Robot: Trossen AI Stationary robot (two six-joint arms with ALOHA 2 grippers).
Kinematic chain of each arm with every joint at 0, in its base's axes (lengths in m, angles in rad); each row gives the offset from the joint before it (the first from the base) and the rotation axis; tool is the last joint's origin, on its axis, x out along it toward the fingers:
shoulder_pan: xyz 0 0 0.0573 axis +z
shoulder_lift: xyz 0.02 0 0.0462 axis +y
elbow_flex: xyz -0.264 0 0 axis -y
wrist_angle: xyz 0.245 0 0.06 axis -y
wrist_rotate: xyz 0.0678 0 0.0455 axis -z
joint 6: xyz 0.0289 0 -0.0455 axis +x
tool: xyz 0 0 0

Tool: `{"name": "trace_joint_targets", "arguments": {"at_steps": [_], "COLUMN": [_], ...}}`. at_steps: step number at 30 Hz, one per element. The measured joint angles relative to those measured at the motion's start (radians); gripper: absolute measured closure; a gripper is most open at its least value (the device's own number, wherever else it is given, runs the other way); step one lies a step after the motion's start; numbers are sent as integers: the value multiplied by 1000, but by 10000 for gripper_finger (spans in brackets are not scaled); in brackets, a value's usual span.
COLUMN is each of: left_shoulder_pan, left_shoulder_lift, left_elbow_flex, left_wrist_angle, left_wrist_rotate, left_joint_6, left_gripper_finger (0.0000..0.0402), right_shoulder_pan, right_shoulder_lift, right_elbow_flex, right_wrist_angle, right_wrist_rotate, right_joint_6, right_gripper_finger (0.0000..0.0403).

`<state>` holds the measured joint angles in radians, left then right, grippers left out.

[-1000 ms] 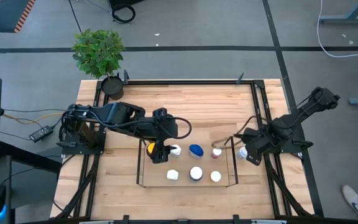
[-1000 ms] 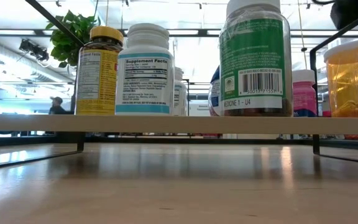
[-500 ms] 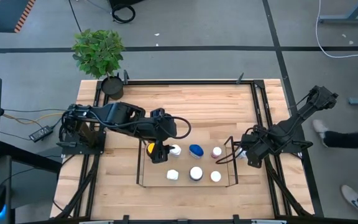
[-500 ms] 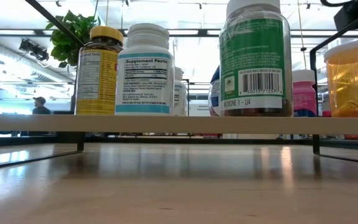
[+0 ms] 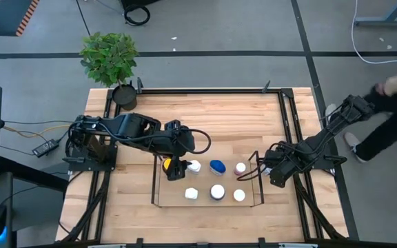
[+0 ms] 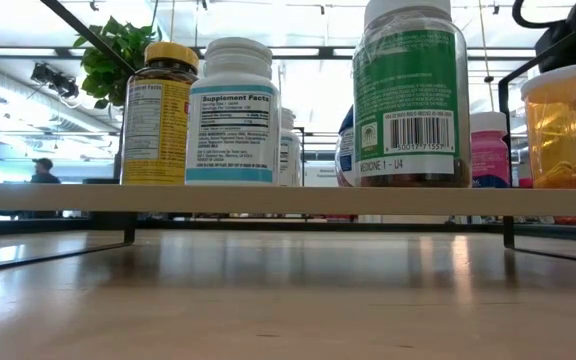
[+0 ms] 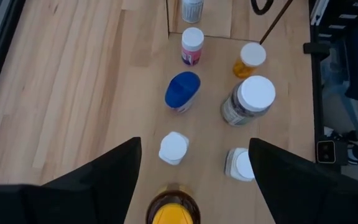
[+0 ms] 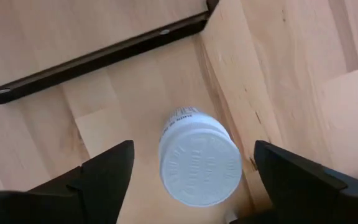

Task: Pick and place medicine bottles onto shelf by color
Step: Put the white pill bottle on the shelf

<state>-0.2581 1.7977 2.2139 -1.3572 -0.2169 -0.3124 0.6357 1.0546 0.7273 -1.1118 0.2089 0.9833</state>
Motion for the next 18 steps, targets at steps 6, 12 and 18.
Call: {"name": "trace_joint_targets", "arguments": {"at_steps": [6,12,18], "left_shoulder_pan": [0,0,0], "left_shoulder_lift": [0,0,0], "left_elbow_flex": [0,0,0], "left_wrist_angle": [-5,-5,-5], "left_wrist_rotate": [0,0,0], "left_joint_6": [-18,-43,-49], "left_gripper_finger": [100,100,100], "right_shoulder_pan": [0,0,0], "right_shoulder_lift": [0,0,0], "right_elbow_flex": [-13,-28,-49], "right_wrist_angle": [1,2,7], "right_wrist_rotate": [0,0,-9], "right_joint_6": [-12,-14,-6], "right_gripper_finger": [61,68,77]}}
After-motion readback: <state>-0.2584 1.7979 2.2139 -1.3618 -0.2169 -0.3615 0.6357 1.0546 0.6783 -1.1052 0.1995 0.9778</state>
